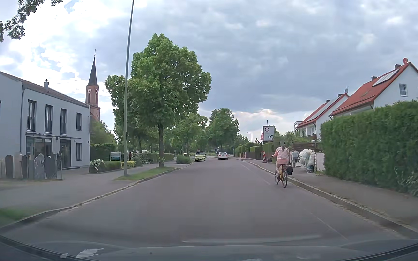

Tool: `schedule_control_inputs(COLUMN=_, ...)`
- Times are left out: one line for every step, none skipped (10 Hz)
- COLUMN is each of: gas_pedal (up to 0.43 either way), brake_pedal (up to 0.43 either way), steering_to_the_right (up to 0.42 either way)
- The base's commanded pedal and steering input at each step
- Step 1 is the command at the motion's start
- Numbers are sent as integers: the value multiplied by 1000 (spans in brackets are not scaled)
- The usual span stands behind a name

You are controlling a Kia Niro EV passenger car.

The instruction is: Follow the waypoints while adhering to traffic rules and regulations

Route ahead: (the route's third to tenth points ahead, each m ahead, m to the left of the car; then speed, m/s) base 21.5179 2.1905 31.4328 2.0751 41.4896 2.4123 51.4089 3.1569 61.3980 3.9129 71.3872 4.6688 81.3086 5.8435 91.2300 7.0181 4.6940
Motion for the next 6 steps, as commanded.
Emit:
schedule_control_inputs(gas_pedal=0, brake_pedal=18, steering_to_the_right=4)
schedule_control_inputs(gas_pedal=0, brake_pedal=18, steering_to_the_right=5)
schedule_control_inputs(gas_pedal=0, brake_pedal=18, steering_to_the_right=5)
schedule_control_inputs(gas_pedal=0, brake_pedal=18, steering_to_the_right=4)
schedule_control_inputs(gas_pedal=0, brake_pedal=18, steering_to_the_right=4)
schedule_control_inputs(gas_pedal=0, brake_pedal=18, steering_to_the_right=4)
